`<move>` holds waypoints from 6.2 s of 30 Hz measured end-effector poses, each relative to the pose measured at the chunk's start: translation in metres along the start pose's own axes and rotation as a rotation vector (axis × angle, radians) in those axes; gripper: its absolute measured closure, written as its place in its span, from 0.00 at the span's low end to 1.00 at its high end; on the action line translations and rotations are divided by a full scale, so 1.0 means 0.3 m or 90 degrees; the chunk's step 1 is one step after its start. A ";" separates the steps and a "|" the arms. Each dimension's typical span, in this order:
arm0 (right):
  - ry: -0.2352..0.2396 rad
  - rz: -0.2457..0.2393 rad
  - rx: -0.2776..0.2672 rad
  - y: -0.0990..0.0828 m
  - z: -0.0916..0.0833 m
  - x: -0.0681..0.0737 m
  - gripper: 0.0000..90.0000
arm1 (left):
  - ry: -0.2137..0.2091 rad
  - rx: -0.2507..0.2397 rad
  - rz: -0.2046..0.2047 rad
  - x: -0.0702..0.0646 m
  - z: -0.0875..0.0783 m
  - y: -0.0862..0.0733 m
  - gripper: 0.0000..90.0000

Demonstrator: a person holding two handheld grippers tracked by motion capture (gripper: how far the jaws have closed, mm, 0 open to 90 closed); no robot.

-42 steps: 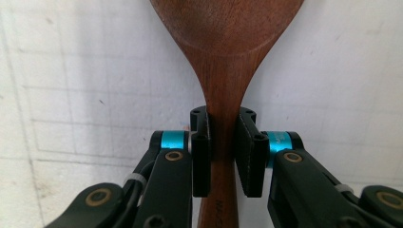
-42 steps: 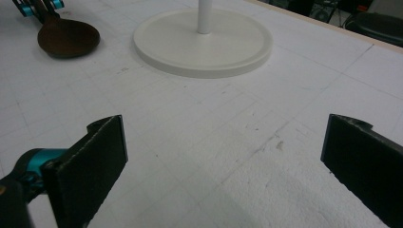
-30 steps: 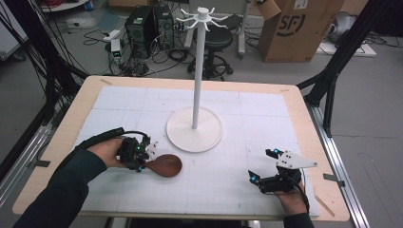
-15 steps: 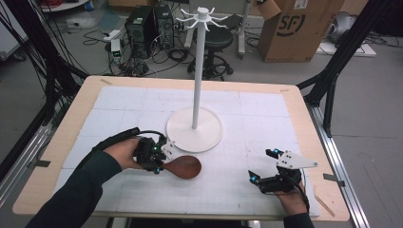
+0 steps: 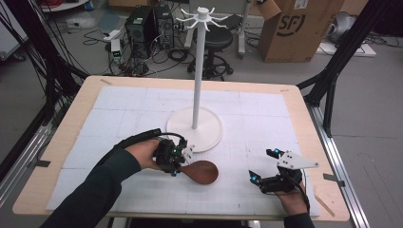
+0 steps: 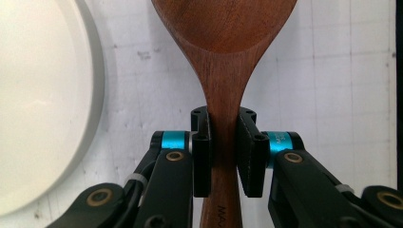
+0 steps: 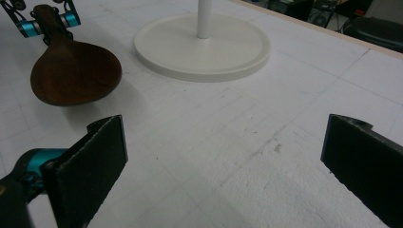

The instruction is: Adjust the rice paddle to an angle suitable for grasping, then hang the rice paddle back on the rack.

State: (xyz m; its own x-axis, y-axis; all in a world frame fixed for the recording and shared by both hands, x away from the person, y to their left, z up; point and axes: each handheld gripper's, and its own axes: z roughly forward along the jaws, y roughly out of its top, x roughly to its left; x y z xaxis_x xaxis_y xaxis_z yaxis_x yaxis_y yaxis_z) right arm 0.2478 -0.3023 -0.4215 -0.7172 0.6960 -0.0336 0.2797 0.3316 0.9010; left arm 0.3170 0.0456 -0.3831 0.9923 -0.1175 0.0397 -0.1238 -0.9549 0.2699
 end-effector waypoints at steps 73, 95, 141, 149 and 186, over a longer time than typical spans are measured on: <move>-0.004 0.006 -0.007 -0.008 -0.018 -0.011 0.01 | -0.084 -0.008 0.011 0.076 0.149 0.265 0.63; 0.001 0.005 -0.006 -0.006 -0.014 -0.007 0.01 | -0.044 -0.043 -0.089 0.042 0.067 0.151 0.07; 0.010 0.007 0.000 -0.008 -0.006 -0.001 0.01 | 0.090 -0.200 -0.293 -0.129 -0.090 -0.326 0.02; 0.016 0.007 0.001 -0.006 -0.004 0.000 0.01 | 0.114 -0.266 -0.319 -0.168 -0.088 -0.380 0.02; 0.127 -0.028 0.004 0.101 0.013 0.017 0.01 | 0.134 -0.380 -0.362 -0.212 -0.102 -0.476 0.02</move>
State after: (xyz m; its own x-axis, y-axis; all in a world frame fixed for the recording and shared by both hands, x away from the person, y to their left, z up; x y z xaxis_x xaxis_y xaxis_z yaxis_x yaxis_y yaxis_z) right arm 0.2553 -0.2862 -0.3960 -0.8406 0.5415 0.0137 0.2490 0.3637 0.8976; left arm 0.2715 0.1977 -0.3947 0.8898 0.4465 -0.0938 0.3523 -0.5417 0.7632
